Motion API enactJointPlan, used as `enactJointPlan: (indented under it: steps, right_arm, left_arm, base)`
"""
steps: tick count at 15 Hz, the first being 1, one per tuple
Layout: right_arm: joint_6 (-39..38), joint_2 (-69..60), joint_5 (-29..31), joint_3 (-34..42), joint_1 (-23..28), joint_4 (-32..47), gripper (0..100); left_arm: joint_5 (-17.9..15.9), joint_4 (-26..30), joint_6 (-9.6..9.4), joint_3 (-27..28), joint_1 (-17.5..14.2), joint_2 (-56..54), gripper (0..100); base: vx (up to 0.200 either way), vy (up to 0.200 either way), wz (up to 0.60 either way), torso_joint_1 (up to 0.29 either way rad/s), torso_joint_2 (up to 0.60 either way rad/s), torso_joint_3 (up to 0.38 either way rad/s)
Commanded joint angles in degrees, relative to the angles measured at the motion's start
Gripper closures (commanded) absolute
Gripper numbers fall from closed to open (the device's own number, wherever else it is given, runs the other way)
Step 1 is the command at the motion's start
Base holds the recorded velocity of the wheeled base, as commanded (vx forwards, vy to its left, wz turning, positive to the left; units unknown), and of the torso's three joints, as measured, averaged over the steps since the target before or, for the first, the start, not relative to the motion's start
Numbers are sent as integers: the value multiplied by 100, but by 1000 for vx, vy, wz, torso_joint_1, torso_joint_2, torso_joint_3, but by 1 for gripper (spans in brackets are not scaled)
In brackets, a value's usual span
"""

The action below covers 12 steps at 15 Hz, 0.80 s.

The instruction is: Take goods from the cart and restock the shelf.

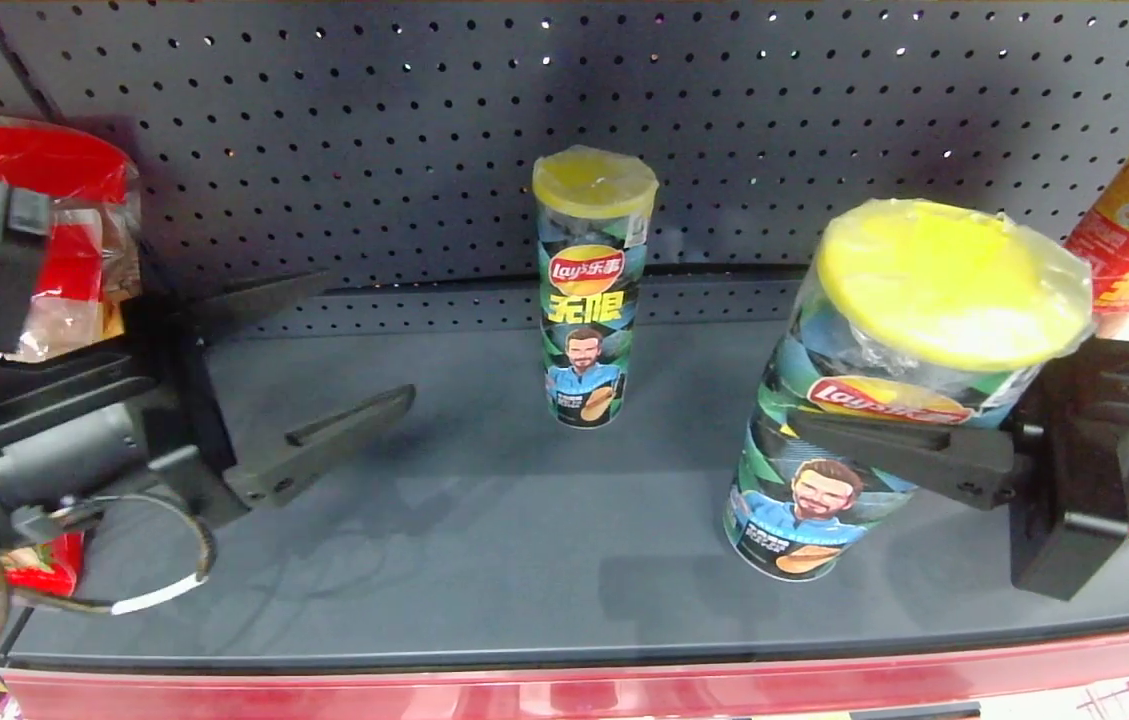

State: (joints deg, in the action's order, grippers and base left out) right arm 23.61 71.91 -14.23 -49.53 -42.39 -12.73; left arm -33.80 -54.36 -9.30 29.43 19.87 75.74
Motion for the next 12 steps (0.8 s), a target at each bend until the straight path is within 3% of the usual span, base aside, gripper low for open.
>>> enactJointPlan:
  steps: [1, 2, 3, 4, 8, 12]
  right_arm:
    - [3, -2, -10, -39, 64, 7, 100]
    - [-6, -2, -10, -48, 64, 7, 100]
    - [-85, 25, -10, -74, 90, 7, 100]
    - [-85, 33, -1, -66, 90, 7, 100]
    - [-94, 86, 16, -145, 108, 7, 100]
    - [-94, 42, 25, -118, 161, 7, 100]
  left_arm:
    - [-126, -198, -72, 353, 114, 1171, 0]
    - [-126, -260, -81, 406, 122, 1241, 0]
    - [-126, -901, -37, 907, 201, 1857, 0]
    - [-118, -989, -37, 1127, 228, 2059, 0]
    - [-82, -1024, 183, 1443, 799, 2542, 0]
    - [-82, -1103, 165, 2041, 984, 3078, 0]
  base:
    - [0, 0, 0, 0, 0, 0]
    - [0, 0, 0, 0, 0, 0]
    - [0, 0, 0, 0, 0, 0]
    - [0, 0, 0, 0, 0, 0]
    - [0, 0, 0, 0, 0, 0]
    - [0, 0, 0, 0, 0, 0]
